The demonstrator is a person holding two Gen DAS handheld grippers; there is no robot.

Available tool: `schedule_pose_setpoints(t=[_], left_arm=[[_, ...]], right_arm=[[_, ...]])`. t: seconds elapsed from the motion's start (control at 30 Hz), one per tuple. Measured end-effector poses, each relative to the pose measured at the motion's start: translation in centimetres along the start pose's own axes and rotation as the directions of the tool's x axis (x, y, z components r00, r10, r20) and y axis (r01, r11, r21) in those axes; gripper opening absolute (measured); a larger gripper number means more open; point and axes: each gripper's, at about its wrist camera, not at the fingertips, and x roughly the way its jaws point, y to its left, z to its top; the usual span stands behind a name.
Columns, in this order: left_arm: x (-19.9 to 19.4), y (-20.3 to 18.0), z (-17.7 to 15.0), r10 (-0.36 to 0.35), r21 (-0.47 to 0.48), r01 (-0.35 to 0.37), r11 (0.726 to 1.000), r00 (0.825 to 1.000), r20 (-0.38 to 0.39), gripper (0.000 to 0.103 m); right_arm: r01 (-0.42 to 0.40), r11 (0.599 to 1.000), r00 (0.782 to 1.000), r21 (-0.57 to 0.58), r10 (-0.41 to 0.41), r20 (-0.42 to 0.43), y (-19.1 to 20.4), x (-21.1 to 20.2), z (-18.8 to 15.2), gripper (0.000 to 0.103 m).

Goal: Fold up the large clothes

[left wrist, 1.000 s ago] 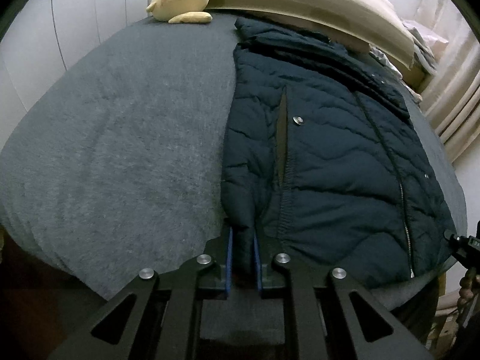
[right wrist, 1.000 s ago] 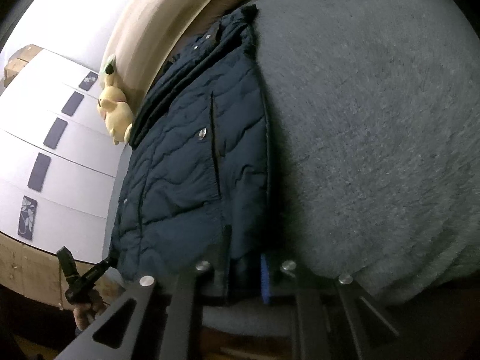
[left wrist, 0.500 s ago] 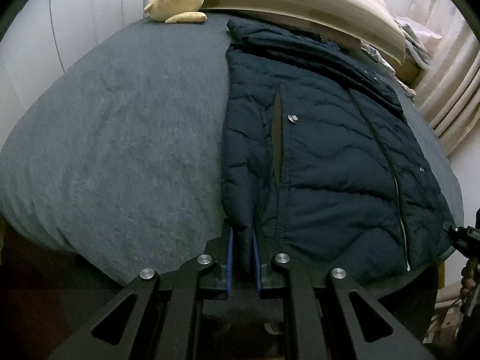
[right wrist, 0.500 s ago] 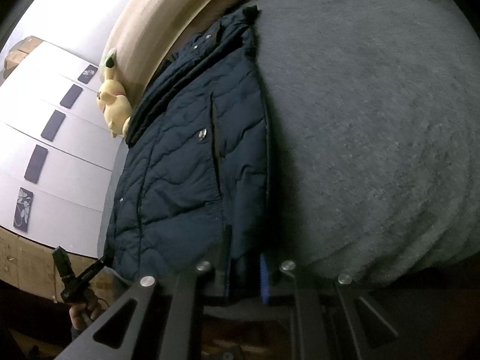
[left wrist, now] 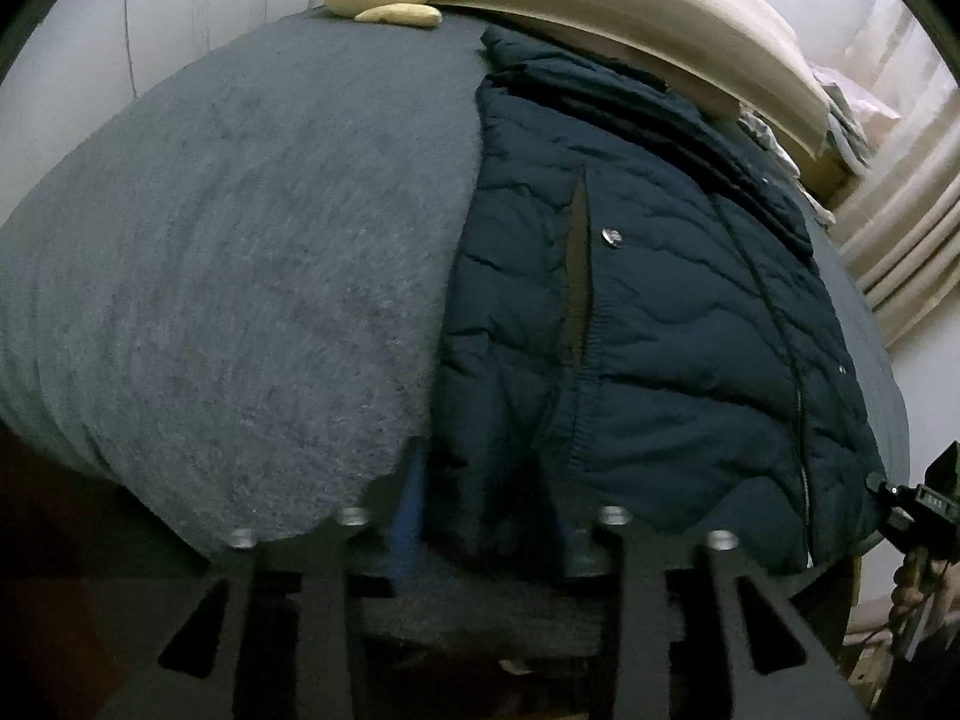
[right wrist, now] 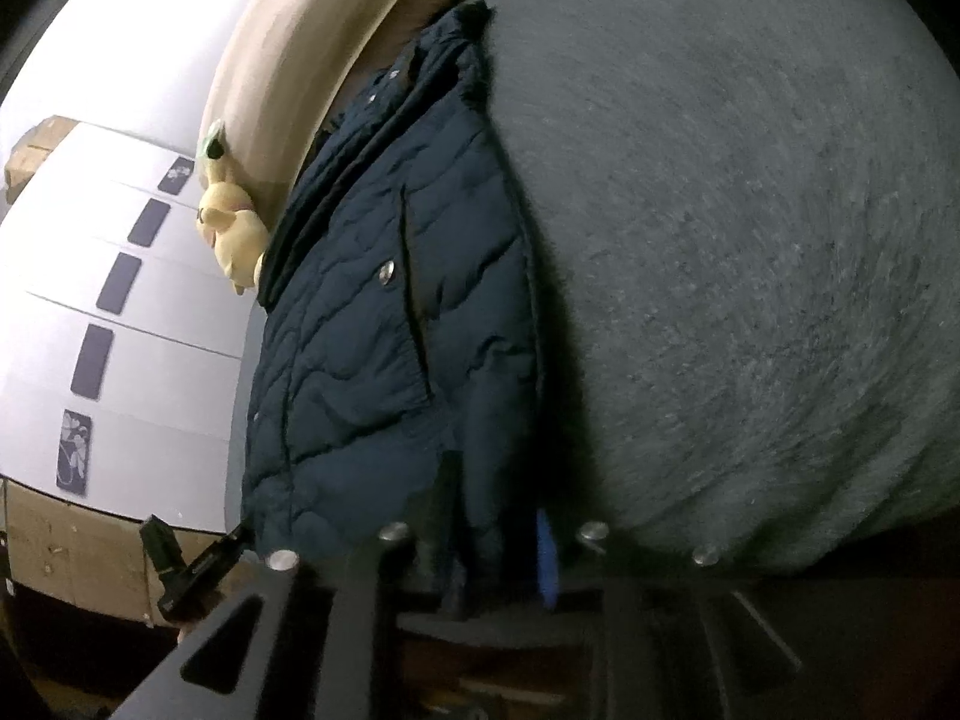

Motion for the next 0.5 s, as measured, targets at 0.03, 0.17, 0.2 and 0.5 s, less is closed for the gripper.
schedule_pose_setpoints(t=[0.03,0.17,0.2,0.5], left_arm=[[0.1,-0.1,0.0,0.002,0.001,-0.002,1.0,1.0,-0.002,0.043],[0.1,-0.3,-0.3,0.01,0.038,-0.01,0.999,1.0,-0.006,0.026],[0.2,-0.4,-0.2,0.006,0.049,-0.006,0.999,1.0,-0.013,0.017],[-1.9,-1.3,-0.5,0.024,0.086,-0.026,0.996,0.999,0.024,0.011]], right_arm=[[-0.01,1.0,1.0,0.007,0.01,0.0,-0.1,0.1,0.0,0.048],[-0.028,0.999,1.0,-0.034,0.028,0.001,0.5,0.4,-0.1,0.05],[-0.01,0.999,1.0,-0.046,0.01,-0.009,0.7,0.7,-0.1,0.034],[0.032,0.992,0.999,-0.125,-0.033,-0.004,2.6,-0.4,-0.6,0.014]])
